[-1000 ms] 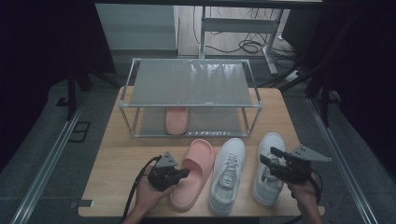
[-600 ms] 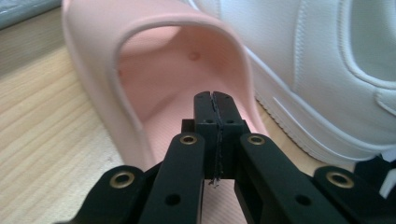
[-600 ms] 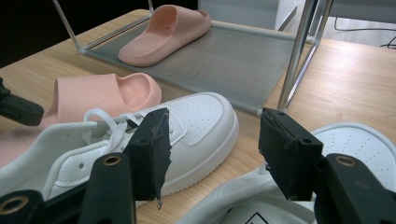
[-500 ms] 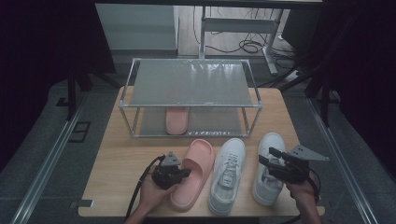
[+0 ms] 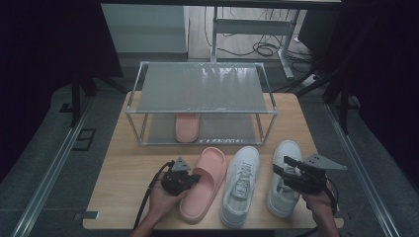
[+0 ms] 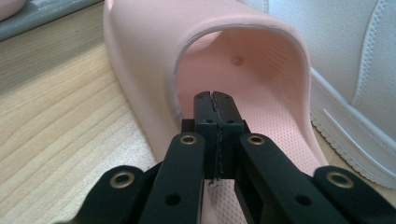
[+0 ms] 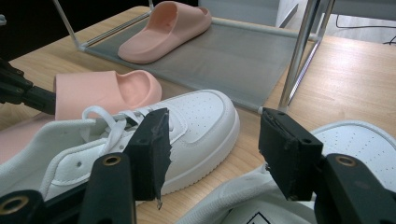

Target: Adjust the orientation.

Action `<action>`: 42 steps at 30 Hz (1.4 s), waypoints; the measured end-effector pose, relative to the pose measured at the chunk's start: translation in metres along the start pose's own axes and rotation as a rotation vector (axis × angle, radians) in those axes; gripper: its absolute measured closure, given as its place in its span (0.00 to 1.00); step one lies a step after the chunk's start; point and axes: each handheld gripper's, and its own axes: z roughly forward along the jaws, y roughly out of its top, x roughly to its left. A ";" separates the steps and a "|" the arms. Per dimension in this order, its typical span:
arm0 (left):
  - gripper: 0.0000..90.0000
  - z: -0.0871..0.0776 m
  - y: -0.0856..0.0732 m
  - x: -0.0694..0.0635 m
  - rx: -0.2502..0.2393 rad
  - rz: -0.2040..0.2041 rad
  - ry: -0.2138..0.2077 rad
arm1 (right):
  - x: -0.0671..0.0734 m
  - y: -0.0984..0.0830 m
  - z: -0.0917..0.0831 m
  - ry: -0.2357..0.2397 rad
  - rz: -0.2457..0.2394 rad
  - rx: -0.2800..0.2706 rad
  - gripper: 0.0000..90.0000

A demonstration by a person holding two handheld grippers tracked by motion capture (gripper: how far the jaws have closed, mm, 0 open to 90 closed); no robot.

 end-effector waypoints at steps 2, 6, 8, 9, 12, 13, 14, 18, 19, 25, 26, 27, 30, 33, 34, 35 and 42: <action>1.00 0.000 0.000 0.001 0.000 -0.004 0.007 | 0.000 0.000 0.000 0.001 0.000 0.000 0.48; 1.00 -0.001 0.000 0.005 -0.005 -0.008 0.028 | 0.000 0.001 -0.001 0.000 0.001 -0.003 0.48; 1.00 -0.001 0.000 0.007 -0.005 -0.007 0.041 | 0.000 0.001 -0.002 -0.001 -0.002 -0.002 0.48; 1.00 -0.001 0.001 0.008 -0.007 -0.015 0.047 | 0.000 0.001 -0.002 -0.001 -0.002 -0.002 0.48; 1.00 -0.001 0.001 0.012 -0.010 -0.019 0.064 | 0.000 0.001 -0.001 0.000 0.001 -0.002 0.48; 1.00 -0.001 0.002 0.014 -0.009 -0.024 0.070 | 0.000 0.001 -0.001 0.000 0.000 -0.002 0.48; 1.00 -0.001 0.002 0.015 -0.010 -0.026 0.072 | 0.000 0.001 -0.001 0.000 -0.001 -0.001 0.48; 1.00 -0.001 0.003 0.021 -0.014 -0.040 0.078 | 0.000 0.000 -0.001 0.000 -0.001 0.002 0.48; 1.00 -0.002 0.003 0.022 -0.015 -0.043 0.077 | 0.000 0.000 0.000 -0.001 -0.001 0.002 0.48; 1.00 -0.005 0.004 0.023 -0.026 -0.048 0.072 | 0.001 0.000 -0.001 0.000 -0.001 0.000 0.48; 1.00 -0.008 0.004 0.022 -0.032 -0.046 0.063 | 0.000 0.000 -0.001 -0.001 0.000 -0.001 0.48; 0.99 -0.011 0.005 0.021 -0.038 -0.043 0.052 | 0.000 0.001 -0.001 -0.001 0.000 -0.003 0.48; 0.97 -0.018 0.004 0.016 -0.051 -0.043 0.026 | -0.001 0.001 -0.002 -0.003 -0.001 -0.006 0.48; 0.95 -0.024 0.002 0.011 -0.057 -0.040 0.001 | -0.001 0.001 -0.003 -0.005 0.001 -0.007 0.48; 0.94 -0.027 0.000 0.009 -0.060 -0.038 -0.006 | -0.002 0.001 -0.003 -0.006 0.002 -0.007 0.48; 0.92 -0.029 -0.001 0.007 -0.063 -0.038 -0.015 | -0.002 0.001 -0.003 -0.007 0.004 -0.008 0.48; 0.70 -0.033 -0.004 -0.003 -0.050 -0.032 -0.049 | -0.001 0.001 -0.006 -0.007 0.001 -0.012 0.48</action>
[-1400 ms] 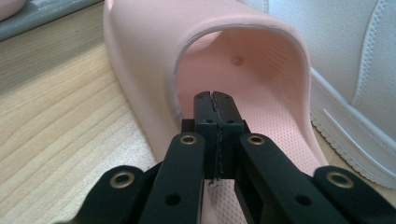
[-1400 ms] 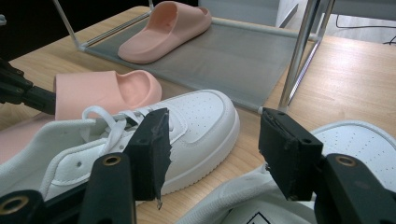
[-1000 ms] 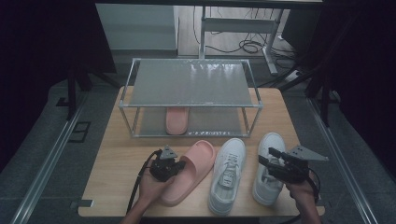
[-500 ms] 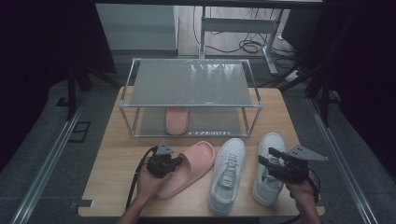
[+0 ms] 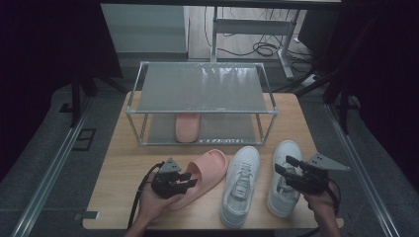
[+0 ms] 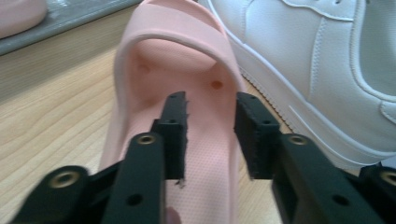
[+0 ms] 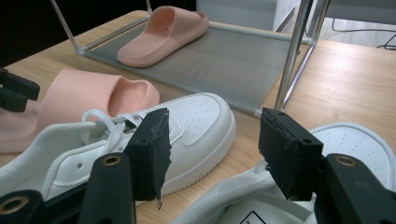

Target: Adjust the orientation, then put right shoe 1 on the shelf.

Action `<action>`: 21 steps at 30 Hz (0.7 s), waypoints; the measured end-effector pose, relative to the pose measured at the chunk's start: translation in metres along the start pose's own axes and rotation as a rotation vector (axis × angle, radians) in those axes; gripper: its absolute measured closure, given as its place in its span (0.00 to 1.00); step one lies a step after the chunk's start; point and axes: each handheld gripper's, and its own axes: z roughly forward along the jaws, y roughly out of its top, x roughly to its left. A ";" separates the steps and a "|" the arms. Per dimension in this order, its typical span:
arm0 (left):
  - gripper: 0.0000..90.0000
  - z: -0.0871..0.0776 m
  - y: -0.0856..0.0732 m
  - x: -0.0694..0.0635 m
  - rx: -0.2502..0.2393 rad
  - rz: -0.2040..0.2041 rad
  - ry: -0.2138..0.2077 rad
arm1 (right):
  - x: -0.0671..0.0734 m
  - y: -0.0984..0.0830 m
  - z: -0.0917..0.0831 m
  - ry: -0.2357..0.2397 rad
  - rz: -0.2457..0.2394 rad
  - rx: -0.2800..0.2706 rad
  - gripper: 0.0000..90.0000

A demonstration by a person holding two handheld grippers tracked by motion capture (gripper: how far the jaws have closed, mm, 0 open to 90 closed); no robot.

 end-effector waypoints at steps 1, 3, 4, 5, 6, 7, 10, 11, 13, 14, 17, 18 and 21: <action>0.67 0.001 0.000 -0.001 0.005 -0.007 -0.004 | 0.000 0.000 0.000 0.000 -0.001 -0.004 0.48; 0.65 0.002 0.000 -0.002 0.009 -0.012 -0.006 | 0.000 0.000 -0.001 0.000 -0.001 -0.005 0.48; 0.64 0.003 0.000 -0.003 0.013 -0.012 -0.007 | 0.000 0.000 -0.001 -0.001 0.001 -0.004 0.48; 0.64 0.004 0.000 -0.004 0.018 -0.013 -0.009 | -0.001 0.000 -0.001 -0.002 0.002 -0.005 0.48; 0.63 0.005 0.000 -0.005 0.019 -0.013 -0.010 | -0.001 0.000 -0.001 -0.002 0.005 -0.003 0.48; 0.63 0.005 0.000 -0.005 0.021 -0.013 -0.010 | -0.002 0.000 0.000 -0.003 0.004 -0.003 0.48; 0.62 0.005 0.000 -0.006 0.020 -0.014 -0.005 | -0.002 -0.001 0.000 -0.001 0.006 -0.002 0.48; 0.62 0.005 0.000 -0.006 0.019 -0.015 -0.004 | -0.002 -0.001 0.000 -0.001 0.005 -0.002 0.48; 0.62 0.005 0.000 -0.006 0.019 -0.014 -0.003 | -0.001 0.000 0.000 0.001 0.003 -0.004 0.48; 0.62 0.006 0.000 -0.007 0.019 -0.014 -0.003 | -0.001 0.000 0.000 0.002 0.001 -0.003 0.48; 0.62 0.008 0.000 -0.007 0.023 -0.014 -0.004 | 0.000 0.000 0.001 0.002 0.001 -0.001 0.48; 0.62 0.009 0.000 -0.007 0.026 -0.013 -0.005 | 0.000 0.000 0.001 0.002 0.001 -0.001 0.48; 0.62 0.013 0.000 -0.008 0.035 -0.014 -0.005 | -0.001 -0.001 0.000 0.001 0.003 0.002 0.48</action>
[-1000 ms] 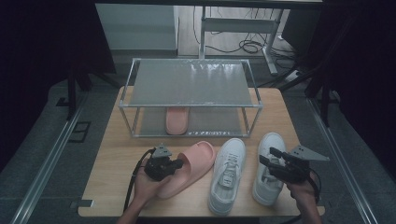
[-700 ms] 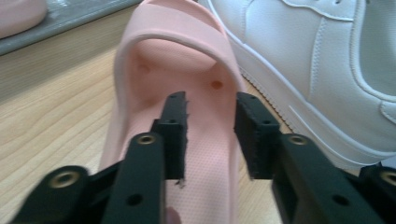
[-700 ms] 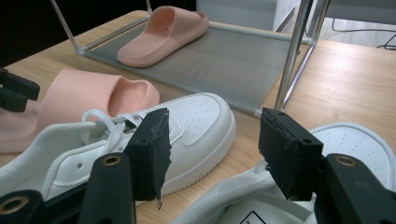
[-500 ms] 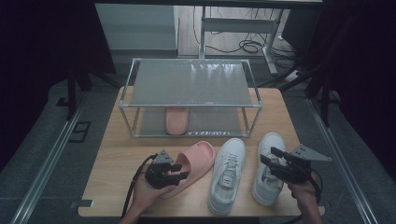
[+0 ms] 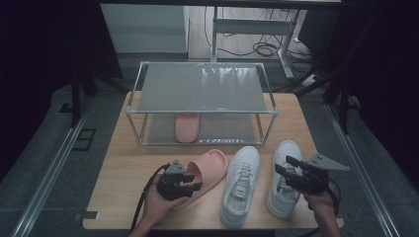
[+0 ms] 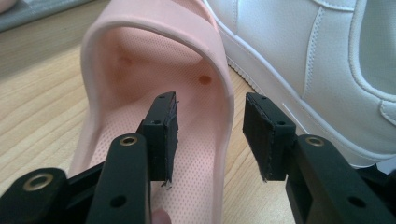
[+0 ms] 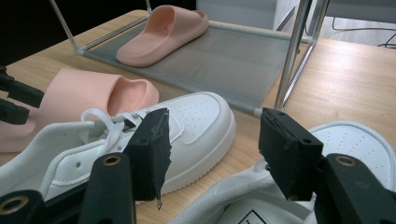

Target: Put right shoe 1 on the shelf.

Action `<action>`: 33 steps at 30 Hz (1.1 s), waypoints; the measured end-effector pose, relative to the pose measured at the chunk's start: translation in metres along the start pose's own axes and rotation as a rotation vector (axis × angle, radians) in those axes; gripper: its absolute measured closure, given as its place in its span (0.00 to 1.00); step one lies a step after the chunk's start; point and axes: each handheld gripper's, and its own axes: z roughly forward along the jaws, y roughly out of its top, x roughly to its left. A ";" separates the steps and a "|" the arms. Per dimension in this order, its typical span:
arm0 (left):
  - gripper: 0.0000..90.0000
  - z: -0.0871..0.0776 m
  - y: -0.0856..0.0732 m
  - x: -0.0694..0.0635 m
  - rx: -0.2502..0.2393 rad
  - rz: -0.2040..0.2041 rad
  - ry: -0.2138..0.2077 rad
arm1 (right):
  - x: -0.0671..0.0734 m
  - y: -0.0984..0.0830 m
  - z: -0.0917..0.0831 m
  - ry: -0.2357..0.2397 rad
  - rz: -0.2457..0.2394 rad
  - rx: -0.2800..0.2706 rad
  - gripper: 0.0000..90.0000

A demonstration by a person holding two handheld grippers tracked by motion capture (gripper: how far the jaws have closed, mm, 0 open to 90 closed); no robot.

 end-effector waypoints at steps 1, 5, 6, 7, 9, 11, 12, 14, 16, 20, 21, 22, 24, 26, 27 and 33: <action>0.62 0.001 0.000 0.000 0.002 0.001 0.000 | 0.000 0.000 0.000 0.000 0.001 -0.002 0.48; 0.62 0.005 -0.002 -0.001 0.010 -0.003 0.001 | 0.000 0.000 0.000 0.000 0.000 -0.004 0.48; 0.63 0.007 -0.001 -0.001 0.011 -0.003 0.001 | 0.000 0.000 0.000 -0.001 0.000 -0.003 0.48; 0.64 0.008 -0.001 -0.001 0.011 -0.002 0.002 | 0.000 0.000 0.000 0.000 0.000 -0.002 0.48; 0.65 0.010 0.000 -0.002 0.010 0.000 0.004 | 0.001 0.000 0.001 0.000 -0.001 -0.001 0.48; 0.68 0.013 0.000 -0.003 0.010 0.007 0.007 | 0.001 0.000 0.001 0.002 -0.004 0.000 0.48; 0.68 0.014 0.001 -0.004 0.010 0.007 0.008 | 0.002 0.000 0.001 0.002 -0.005 0.000 0.48; 0.70 0.017 0.002 -0.004 0.012 0.011 0.008 | 0.002 0.000 0.001 0.003 -0.005 0.001 0.48; 0.72 0.021 0.003 -0.005 0.007 0.011 0.008 | 0.002 0.000 0.001 0.002 -0.005 0.000 0.48; 0.81 0.029 0.007 -0.007 0.004 0.017 0.011 | 0.002 0.000 0.002 0.002 -0.005 0.001 0.48; 0.83 0.031 0.008 -0.008 0.002 0.022 0.012 | 0.002 0.000 0.002 0.002 -0.005 0.001 0.48; 0.86 0.032 0.009 -0.009 -0.005 0.027 0.021 | 0.002 0.000 0.002 0.001 -0.005 0.002 0.48; 0.90 0.033 0.011 -0.011 -0.005 0.034 0.036 | 0.002 0.000 0.001 0.002 -0.005 0.000 0.48; 0.91 0.034 0.011 -0.012 -0.001 0.041 0.043 | 0.002 0.001 0.000 0.003 -0.006 -0.001 0.48; 0.91 0.033 0.011 -0.012 -0.004 0.040 0.049 | 0.002 0.001 0.000 0.003 -0.006 -0.002 0.48; 0.92 0.030 0.013 -0.013 -0.026 0.031 0.074 | 0.001 0.001 -0.001 0.000 -0.005 -0.005 0.48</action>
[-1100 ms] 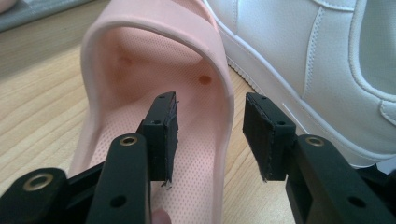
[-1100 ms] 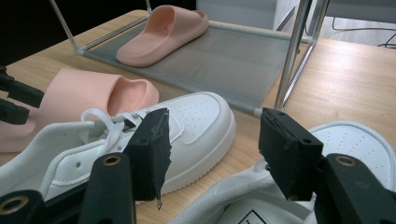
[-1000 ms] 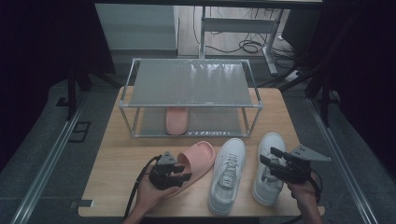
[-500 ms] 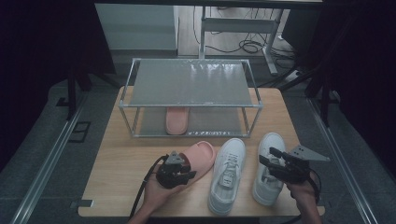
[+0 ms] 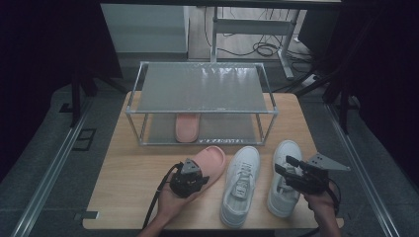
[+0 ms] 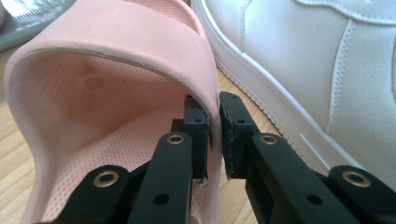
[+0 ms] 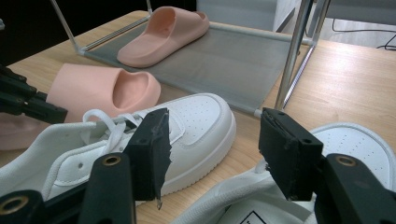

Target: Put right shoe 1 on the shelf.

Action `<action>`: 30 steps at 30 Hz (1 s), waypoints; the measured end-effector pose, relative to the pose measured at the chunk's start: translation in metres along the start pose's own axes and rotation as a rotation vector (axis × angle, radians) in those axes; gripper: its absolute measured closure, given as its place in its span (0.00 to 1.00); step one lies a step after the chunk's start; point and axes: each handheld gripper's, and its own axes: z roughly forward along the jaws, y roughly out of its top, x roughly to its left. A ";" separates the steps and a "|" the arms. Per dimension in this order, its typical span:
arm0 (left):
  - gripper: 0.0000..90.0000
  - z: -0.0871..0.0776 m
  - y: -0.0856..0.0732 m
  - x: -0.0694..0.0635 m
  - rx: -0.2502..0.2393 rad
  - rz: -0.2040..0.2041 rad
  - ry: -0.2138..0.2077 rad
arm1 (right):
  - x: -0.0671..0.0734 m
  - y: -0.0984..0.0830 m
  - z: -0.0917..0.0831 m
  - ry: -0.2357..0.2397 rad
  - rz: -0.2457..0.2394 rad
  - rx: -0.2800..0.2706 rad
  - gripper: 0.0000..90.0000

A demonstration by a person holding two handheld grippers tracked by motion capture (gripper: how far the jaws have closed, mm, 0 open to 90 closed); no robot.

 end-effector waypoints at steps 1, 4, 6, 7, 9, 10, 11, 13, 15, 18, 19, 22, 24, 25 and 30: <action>0.92 -0.002 0.002 0.000 -0.007 0.001 0.002 | 0.000 0.000 0.000 0.001 0.000 -0.001 0.48; 0.92 -0.008 0.009 -0.002 -0.031 0.005 0.009 | 0.000 0.001 -0.001 0.002 0.002 -0.004 0.48; 0.92 -0.012 0.014 -0.003 -0.047 0.006 0.013 | -0.001 0.001 -0.002 0.000 0.005 -0.005 0.48; 0.92 -0.013 0.017 -0.004 -0.057 0.005 0.015 | -0.001 0.001 -0.003 -0.001 0.007 -0.007 0.48; 0.92 -0.015 0.023 -0.005 -0.075 0.002 0.017 | -0.002 0.001 -0.004 -0.003 0.009 -0.012 0.48; 0.92 -0.015 0.026 -0.005 -0.082 0.002 0.018 | -0.002 0.001 -0.005 -0.003 0.007 -0.013 0.48; 0.92 -0.015 0.030 -0.005 -0.088 -0.001 0.018 | -0.002 0.002 -0.006 -0.003 0.009 -0.017 0.48; 0.92 -0.012 0.039 -0.004 -0.094 -0.004 0.016 | -0.002 0.002 -0.007 -0.004 0.008 -0.020 0.48; 0.92 -0.009 0.046 -0.002 -0.099 -0.012 0.016 | -0.002 0.002 -0.007 -0.004 0.008 -0.021 0.48; 0.92 -0.003 0.057 0.002 -0.103 -0.025 0.019 | -0.003 0.002 -0.008 -0.005 0.010 -0.024 0.48; 0.92 0.000 0.061 0.003 -0.105 -0.034 0.018 | -0.003 0.002 -0.008 -0.005 0.010 -0.025 0.48; 0.92 0.007 0.069 0.004 -0.104 -0.046 0.018 | -0.004 0.003 -0.009 -0.005 0.012 -0.027 0.48; 0.92 0.012 0.075 0.003 -0.099 -0.045 0.015 | -0.005 0.003 -0.011 -0.005 0.017 -0.029 0.48; 0.92 0.013 0.077 0.002 -0.096 -0.043 0.016 | -0.005 0.003 -0.011 -0.006 0.017 -0.031 0.48; 0.92 0.020 0.084 -0.002 -0.085 -0.037 0.009 | -0.006 0.003 -0.011 -0.007 0.018 -0.034 0.48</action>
